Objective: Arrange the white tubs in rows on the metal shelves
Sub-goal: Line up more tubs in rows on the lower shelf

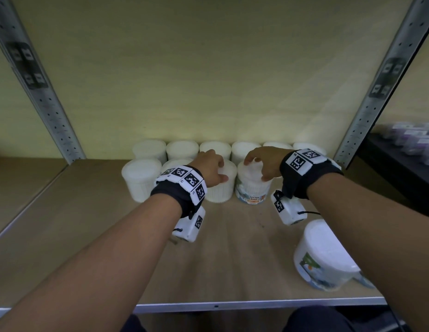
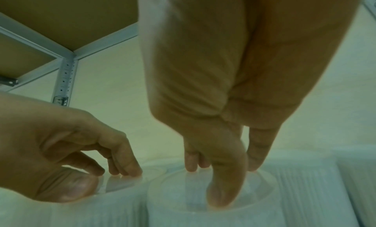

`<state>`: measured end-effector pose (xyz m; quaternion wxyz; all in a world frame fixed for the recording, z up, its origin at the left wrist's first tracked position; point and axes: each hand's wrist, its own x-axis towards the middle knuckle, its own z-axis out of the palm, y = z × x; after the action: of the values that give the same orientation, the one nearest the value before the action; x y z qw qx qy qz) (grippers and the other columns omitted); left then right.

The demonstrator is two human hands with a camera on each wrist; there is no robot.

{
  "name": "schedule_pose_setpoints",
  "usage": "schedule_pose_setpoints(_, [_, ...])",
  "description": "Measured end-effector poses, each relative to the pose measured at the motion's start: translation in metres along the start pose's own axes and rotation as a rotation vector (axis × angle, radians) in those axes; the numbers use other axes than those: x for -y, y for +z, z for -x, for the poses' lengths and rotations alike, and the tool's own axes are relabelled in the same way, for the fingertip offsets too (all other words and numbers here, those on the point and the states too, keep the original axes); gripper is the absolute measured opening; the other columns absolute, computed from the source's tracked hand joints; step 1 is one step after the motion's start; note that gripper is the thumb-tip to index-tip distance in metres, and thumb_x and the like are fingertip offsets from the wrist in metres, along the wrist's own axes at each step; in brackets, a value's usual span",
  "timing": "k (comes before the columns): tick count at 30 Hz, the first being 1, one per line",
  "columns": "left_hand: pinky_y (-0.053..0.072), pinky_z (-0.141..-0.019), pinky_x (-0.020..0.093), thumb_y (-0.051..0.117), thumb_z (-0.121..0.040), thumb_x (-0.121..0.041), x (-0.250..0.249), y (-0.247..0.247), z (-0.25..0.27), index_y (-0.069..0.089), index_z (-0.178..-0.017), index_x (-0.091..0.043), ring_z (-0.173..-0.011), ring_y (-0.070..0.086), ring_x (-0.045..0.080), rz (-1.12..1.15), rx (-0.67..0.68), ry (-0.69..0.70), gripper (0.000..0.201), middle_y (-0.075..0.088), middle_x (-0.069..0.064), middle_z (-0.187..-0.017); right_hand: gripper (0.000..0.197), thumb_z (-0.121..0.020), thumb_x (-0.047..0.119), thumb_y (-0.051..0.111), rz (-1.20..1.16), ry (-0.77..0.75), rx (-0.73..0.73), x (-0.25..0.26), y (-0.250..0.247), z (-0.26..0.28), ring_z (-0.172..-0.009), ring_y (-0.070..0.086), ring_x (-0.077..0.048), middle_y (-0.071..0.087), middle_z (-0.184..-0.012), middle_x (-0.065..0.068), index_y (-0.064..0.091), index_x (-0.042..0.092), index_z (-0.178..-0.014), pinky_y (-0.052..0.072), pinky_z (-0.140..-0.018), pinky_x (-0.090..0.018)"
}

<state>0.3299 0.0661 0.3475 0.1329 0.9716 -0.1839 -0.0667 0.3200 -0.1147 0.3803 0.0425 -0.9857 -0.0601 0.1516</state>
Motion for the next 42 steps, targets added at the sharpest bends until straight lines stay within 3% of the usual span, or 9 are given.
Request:
schedule_pose_setpoints(11, [0.039, -0.103, 0.038, 0.061, -0.089, -0.034, 0.001, -0.002, 0.000, 0.049, -0.131, -0.011, -0.125, 0.041, 0.028, -0.011, 0.009, 0.022, 0.050, 0.042, 0.010, -0.135, 0.064, -0.081, 0.001, 0.064, 0.004, -0.001, -0.029, -0.002, 0.003, -0.001, -0.128, 0.047, -0.024, 0.042, -0.144, -0.005, 0.046, 0.025, -0.137, 0.043, -0.098, -0.032])
schedule_pose_setpoints(19, [0.040, -0.102, 0.028, 0.054, -0.087, 0.000, 0.007, -0.017, 0.002, 0.048, -0.135, -0.021, -0.129, 0.046, 0.022, -0.034, 0.146, 0.092, 0.052, 0.041, 0.003, -0.146, 0.064, -0.081, -0.001, 0.062, -0.018, -0.007, -0.033, -0.003, 0.004, -0.001, -0.128, 0.047, -0.025, 0.043, -0.144, -0.005, 0.047, 0.024, -0.138, 0.042, -0.093, -0.029])
schedule_pose_setpoints(23, [0.037, -0.101, 0.025, 0.046, -0.086, 0.005, 0.008, -0.019, 0.002, 0.046, -0.136, -0.025, -0.133, 0.041, 0.019, 0.000, 0.178, 0.092, 0.058, 0.036, -0.001, -0.149, 0.064, -0.081, -0.001, 0.063, -0.019, -0.003, -0.042, -0.003, 0.004, -0.001, -0.128, 0.048, -0.025, 0.044, -0.143, -0.005, 0.047, 0.023, -0.138, 0.043, -0.096, -0.030])
schedule_pose_setpoints(25, [0.040, -0.102, 0.030, 0.043, -0.086, 0.005, 0.005, -0.017, 0.002, 0.047, -0.135, -0.023, -0.131, 0.043, 0.022, 0.055, 0.153, 0.067, 0.057, 0.036, 0.002, -0.149, 0.064, -0.081, -0.001, 0.063, -0.019, 0.000, -0.039, -0.003, 0.004, 0.000, -0.128, 0.048, -0.025, 0.044, -0.143, -0.005, 0.047, 0.024, -0.138, 0.043, -0.097, -0.031])
schedule_pose_setpoints(27, [0.040, -0.104, 0.034, 0.042, -0.088, 0.002, 0.002, -0.013, 0.000, 0.050, -0.133, -0.017, -0.130, 0.043, 0.025, 0.087, 0.065, 0.019, 0.049, 0.039, 0.008, -0.144, 0.064, -0.081, -0.001, 0.063, -0.012, 0.005, -0.035, -0.003, 0.004, 0.000, -0.127, 0.048, -0.024, 0.044, -0.143, -0.005, 0.047, 0.025, -0.138, 0.044, -0.097, -0.032])
schedule_pose_setpoints(29, [0.039, -0.107, 0.039, 0.047, -0.092, -0.012, 0.000, -0.007, -0.005, 0.051, -0.130, -0.012, -0.129, 0.041, 0.028, 0.073, -0.046, -0.043, 0.038, 0.042, 0.011, -0.141, 0.064, -0.081, -0.001, 0.063, -0.009, 0.005, -0.032, -0.002, 0.003, 0.000, -0.127, 0.049, -0.024, 0.044, -0.143, -0.006, 0.048, 0.025, -0.137, 0.045, -0.097, -0.032])
schedule_pose_setpoints(33, [0.041, -0.102, 0.044, 0.049, -0.091, -0.046, -0.007, 0.009, -0.008, 0.049, -0.130, -0.008, -0.126, 0.040, 0.030, -0.053, -0.115, -0.114, 0.054, 0.043, 0.014, -0.135, 0.064, -0.081, -0.003, 0.063, -0.004, -0.002, -0.011, 0.000, -0.001, 0.000, -0.128, 0.047, -0.025, 0.043, -0.144, -0.007, 0.048, 0.021, -0.138, 0.042, -0.092, -0.028])
schedule_pose_setpoints(37, [0.039, -0.099, 0.043, 0.051, -0.089, -0.050, -0.008, 0.014, -0.010, 0.046, -0.131, -0.009, -0.128, 0.038, 0.030, -0.118, -0.135, -0.108, 0.059, 0.041, 0.012, -0.135, 0.064, -0.081, -0.002, 0.065, 0.032, -0.012, 0.003, 0.003, -0.004, 0.000, -0.129, 0.046, -0.025, 0.043, -0.144, -0.007, 0.047, 0.018, -0.139, 0.040, -0.093, -0.028])
schedule_pose_setpoints(42, [0.038, -0.102, 0.044, 0.052, -0.090, -0.046, -0.008, 0.008, -0.010, 0.045, -0.134, -0.012, -0.130, 0.037, 0.030, -0.125, -0.065, -0.085, 0.056, 0.038, 0.011, -0.140, 0.063, -0.082, 0.000, 0.065, 0.052, -0.011, -0.003, 0.004, -0.003, 0.000, -0.129, 0.046, -0.024, 0.043, -0.144, -0.007, 0.047, 0.018, -0.139, 0.041, -0.094, -0.028])
